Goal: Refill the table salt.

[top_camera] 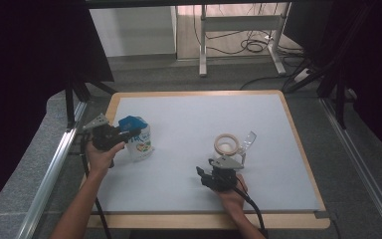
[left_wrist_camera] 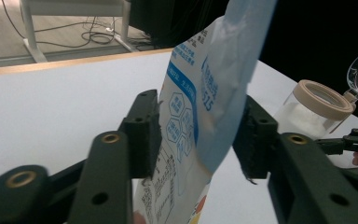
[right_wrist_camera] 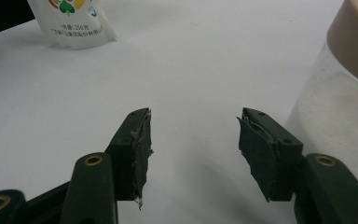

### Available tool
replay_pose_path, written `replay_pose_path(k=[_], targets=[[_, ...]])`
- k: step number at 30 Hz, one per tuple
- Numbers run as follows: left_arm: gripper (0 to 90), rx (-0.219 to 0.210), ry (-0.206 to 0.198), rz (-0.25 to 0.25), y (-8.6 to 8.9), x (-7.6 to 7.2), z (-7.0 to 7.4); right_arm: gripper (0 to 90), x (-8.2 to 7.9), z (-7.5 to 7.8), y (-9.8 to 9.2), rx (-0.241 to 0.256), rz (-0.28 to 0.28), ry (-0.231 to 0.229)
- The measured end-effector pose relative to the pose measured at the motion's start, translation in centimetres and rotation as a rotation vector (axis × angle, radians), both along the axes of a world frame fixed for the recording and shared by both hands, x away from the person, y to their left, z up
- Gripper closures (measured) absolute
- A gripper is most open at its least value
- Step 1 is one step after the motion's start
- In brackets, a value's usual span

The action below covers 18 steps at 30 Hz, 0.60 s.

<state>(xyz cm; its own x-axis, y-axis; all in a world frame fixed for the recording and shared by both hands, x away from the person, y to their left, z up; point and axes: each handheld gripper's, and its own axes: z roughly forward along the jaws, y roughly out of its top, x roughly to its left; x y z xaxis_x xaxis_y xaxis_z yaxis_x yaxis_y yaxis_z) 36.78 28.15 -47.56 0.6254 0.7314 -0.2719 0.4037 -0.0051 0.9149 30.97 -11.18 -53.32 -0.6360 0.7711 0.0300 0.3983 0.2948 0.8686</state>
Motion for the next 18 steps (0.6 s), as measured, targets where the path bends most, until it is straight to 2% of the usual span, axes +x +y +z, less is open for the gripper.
replay_pose_path(k=[7, 18], targets=[[47.6, 0.040, 0.016, -0.012, -0.2, -0.5, -0.7, 44.4, 0.0, 0.0, 0.0, 0.000, 0.001, 0.001], [45.5, 0.063, 0.045, -0.012, -0.3, -1.1, -1.4, 44.4, 0.0, 0.0, 0.1, 0.001, 0.002, 0.001]])
